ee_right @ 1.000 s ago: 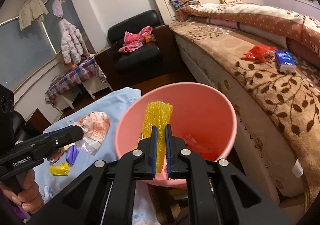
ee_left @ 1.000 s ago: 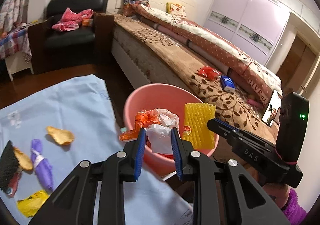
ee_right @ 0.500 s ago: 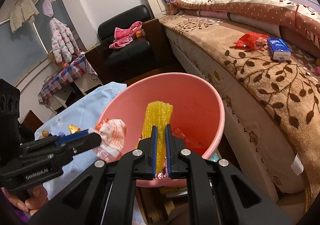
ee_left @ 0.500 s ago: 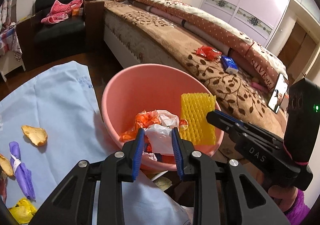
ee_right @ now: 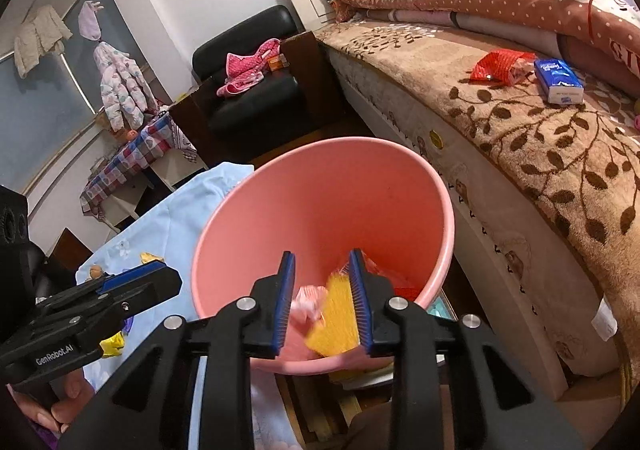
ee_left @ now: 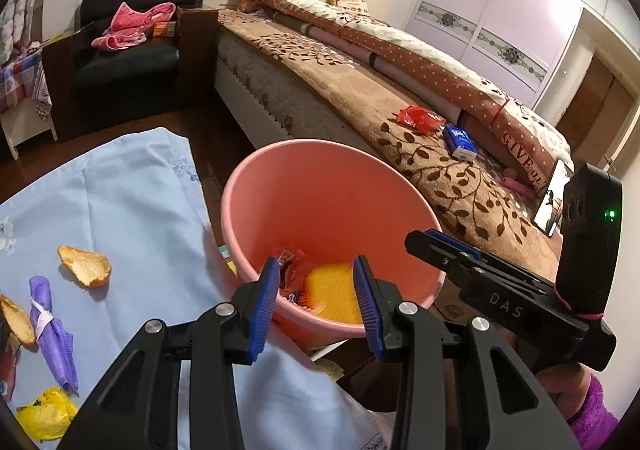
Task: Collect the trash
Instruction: 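Withdraw both open tools from the bucket toward the table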
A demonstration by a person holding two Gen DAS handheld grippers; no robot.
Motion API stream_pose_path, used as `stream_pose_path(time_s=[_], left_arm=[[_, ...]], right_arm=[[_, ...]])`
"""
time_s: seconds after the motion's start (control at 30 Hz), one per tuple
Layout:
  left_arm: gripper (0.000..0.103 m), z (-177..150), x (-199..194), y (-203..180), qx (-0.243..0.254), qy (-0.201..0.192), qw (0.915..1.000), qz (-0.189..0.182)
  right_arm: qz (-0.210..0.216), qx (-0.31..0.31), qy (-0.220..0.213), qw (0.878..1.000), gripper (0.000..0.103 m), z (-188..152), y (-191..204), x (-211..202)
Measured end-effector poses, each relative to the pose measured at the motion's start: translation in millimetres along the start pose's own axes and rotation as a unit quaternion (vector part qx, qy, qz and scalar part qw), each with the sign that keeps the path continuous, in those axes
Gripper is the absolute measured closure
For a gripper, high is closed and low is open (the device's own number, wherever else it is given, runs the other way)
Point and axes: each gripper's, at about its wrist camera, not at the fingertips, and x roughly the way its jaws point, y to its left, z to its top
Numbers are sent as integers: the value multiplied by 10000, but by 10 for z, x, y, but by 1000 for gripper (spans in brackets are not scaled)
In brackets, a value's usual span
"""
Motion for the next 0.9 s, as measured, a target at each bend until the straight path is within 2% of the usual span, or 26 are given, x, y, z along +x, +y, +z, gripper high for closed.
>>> stream_pose_path(time_s=[0.37, 0.63, 0.73, 0.9], left_arm=[[62, -78, -397, 294, -403, -245, 9983, 339], [62, -255, -799, 570, -555, -477, 9950, 687], [62, -313, -966, 717, -614, -560, 9930, 845], [57, -515, -1280, 1027, -510, -642, 9869, 1389]], right_arm=[[383, -335, -288, 9983, 75, 20, 300, -192], [784, -708, -205, 9942, 75, -57, 720, -213], [873, -871, -135, 9923, 75, -113, 890, -212], [969, -1058, -9, 9897, 75, -200, 1122, -184]])
